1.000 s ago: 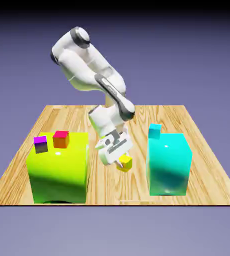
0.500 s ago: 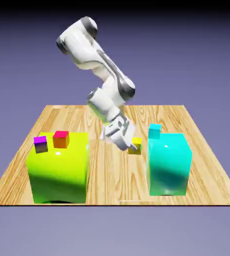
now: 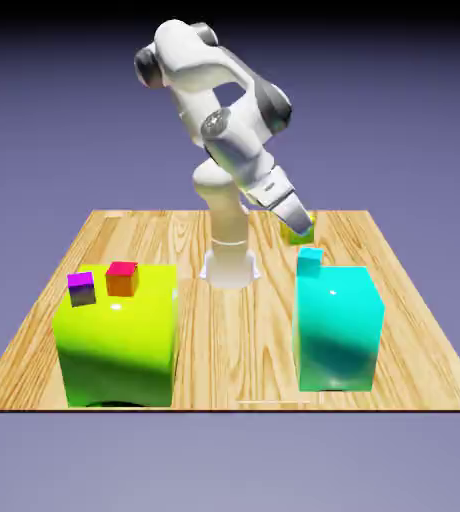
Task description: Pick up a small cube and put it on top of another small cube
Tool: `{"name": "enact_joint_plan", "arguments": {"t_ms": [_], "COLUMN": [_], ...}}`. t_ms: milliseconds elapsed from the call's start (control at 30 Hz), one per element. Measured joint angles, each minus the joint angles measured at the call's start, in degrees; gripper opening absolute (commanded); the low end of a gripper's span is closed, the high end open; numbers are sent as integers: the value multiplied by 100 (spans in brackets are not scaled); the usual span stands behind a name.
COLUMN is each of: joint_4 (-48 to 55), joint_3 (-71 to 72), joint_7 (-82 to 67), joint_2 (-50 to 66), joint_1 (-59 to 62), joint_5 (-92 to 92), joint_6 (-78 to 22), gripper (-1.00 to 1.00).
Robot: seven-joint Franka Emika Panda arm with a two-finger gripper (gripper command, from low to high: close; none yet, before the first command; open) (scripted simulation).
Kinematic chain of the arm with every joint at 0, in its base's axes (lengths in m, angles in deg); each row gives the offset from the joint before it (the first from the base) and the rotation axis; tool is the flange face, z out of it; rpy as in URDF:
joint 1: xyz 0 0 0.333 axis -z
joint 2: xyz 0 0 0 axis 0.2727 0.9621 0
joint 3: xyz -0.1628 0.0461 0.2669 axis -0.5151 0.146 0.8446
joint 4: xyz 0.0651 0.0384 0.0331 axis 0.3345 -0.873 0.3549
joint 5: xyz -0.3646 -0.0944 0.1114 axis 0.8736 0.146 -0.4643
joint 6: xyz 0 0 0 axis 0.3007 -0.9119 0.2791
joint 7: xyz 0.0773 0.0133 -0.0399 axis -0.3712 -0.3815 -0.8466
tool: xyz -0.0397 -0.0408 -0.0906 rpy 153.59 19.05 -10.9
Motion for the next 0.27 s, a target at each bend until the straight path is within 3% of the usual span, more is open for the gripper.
{"name": "enact_joint_plan", "arguments": {"t_ms": [133,167,267], "joint_4": [-480,-638,-479], "joint_3": [-70,-93,-69], "joint_7": [-310,-413,-313], "joint_2": [308,410,308], "joint_1": [-260,-346,-260], "joint_5": [-335,-446,-340], "joint_6": [746,993,752], "gripper": [-100,100,100]}}
